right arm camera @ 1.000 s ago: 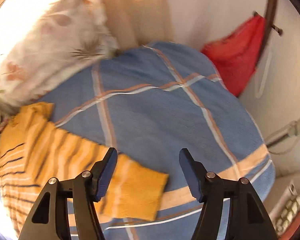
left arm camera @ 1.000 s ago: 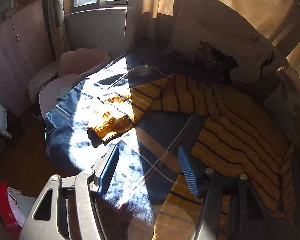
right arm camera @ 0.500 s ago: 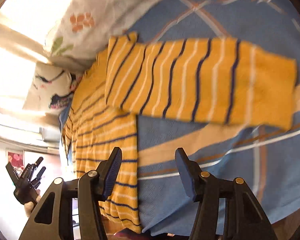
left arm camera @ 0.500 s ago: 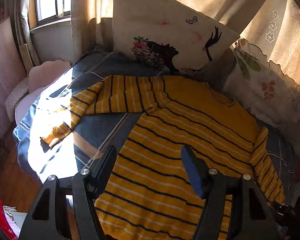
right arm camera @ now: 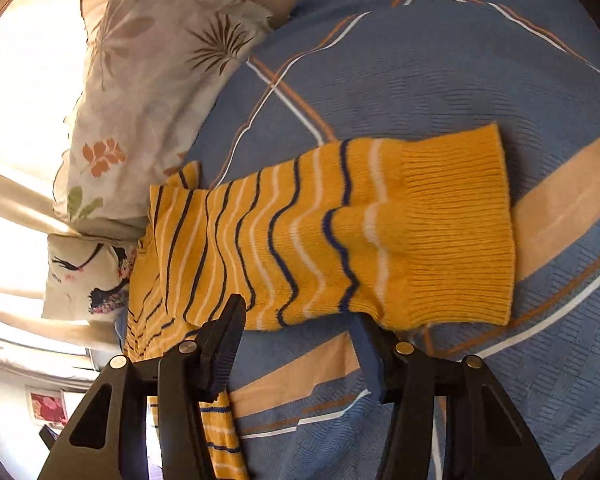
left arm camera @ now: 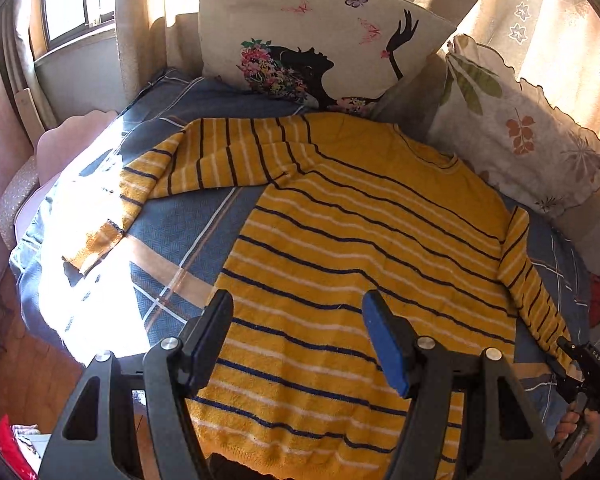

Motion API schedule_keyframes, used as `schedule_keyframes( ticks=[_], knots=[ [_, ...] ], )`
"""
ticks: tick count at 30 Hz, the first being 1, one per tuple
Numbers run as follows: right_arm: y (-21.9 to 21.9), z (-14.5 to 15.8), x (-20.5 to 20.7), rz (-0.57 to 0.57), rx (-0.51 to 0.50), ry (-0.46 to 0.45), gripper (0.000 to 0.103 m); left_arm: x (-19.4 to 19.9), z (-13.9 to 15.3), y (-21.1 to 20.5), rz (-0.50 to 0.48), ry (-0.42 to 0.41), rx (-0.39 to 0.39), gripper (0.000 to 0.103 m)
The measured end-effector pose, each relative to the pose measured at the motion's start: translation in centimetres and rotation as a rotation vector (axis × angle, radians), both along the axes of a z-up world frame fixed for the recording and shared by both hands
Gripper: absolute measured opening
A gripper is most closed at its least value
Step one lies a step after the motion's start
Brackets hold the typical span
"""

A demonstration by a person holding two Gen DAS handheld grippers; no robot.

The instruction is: Fold small clothes

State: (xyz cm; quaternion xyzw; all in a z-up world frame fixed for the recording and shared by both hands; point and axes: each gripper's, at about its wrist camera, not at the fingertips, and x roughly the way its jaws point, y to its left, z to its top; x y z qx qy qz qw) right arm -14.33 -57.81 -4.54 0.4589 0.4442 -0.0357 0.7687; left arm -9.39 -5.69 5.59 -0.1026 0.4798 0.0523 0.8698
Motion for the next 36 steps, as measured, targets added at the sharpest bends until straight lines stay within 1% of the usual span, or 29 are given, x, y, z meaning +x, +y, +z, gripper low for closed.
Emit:
schedule_keyframes(
  ticks=[3,6,9,11,12,13,15,16,19,21,23,25,26,28,33,36],
  knots=[
    [-1.2,-0.3,-0.4,-0.035,0.040,-0.015,0.050,0.5,-0.7,-0.7,-0.025,0.027,0.006,0.066],
    [-1.9,0.2,-0.1,-0.080,0.023,-0.015,0.049,1.0,-1.1,-1.8,-0.051,0.042,0.005,0.066],
    [-3.1,0.6,-0.3,-0.160,-0.013,-0.010,0.049,1.2,-1.0,-2.6,-0.080,0.034,0.016,0.066],
    [-4.2,0.6,0.2,-0.180,-0.016,0.003,0.038,1.4,-1.0,-2.7,-0.084,0.032,0.022,0.066],
    [-5.0,0.7,0.2,-0.176,-0.032,0.016,0.019,1.6,-1.1,-2.6,-0.080,0.034,0.018,0.066],
    [-5.3,1.1,0.5,-0.166,-0.055,0.022,0.017,1.7,-1.1,-2.5,-0.077,0.037,0.014,0.066],
    [-6.3,3.0,0.9,-0.181,-0.150,0.017,0.014,2.0,-1.2,-2.0,-0.070,0.039,0.014,0.066],
    [-7.2,4.4,0.9,-0.217,-0.209,0.014,0.013,2.1,-1.1,-1.7,-0.065,0.037,0.017,0.066],
    [-10.8,7.5,0.8,-0.322,-0.314,0.027,0.013,2.3,-1.0,-0.2,-0.048,0.027,0.031,0.066],
    [-12.2,9.1,1.6,-0.348,-0.356,0.032,0.013,2.6,-1.2,1.1,-0.038,0.027,0.037,0.066],
    [-11.9,10.7,2.7,-0.332,-0.387,0.024,0.012,2.9,-1.4,2.6,-0.021,0.029,0.052,0.066],
    [-9.7,12.2,4.4,-0.270,-0.428,0.004,0.012,3.2,-1.6,4.3,-0.003,0.030,0.049,0.066],
    [-7.9,12.9,5.4,-0.224,-0.436,-0.012,0.012,3.3,-1.7,5.1,0.006,0.031,0.043,0.066],
    [-3.8,13.5,7.5,-0.127,-0.394,-0.056,0.012,3.7,-2.0,7.0,0.026,0.036,0.027,0.066],
    [10.0,13.5,13.6,0.161,-0.270,-0.142,0.012,4.3,-2.6,11.4,0.054,0.035,-0.013,0.066],
    [18.9,12.6,17.3,0.331,-0.249,-0.162,0.012,4.6,-3.1,14.1,0.062,0.040,-0.032,0.066]
  ],
)
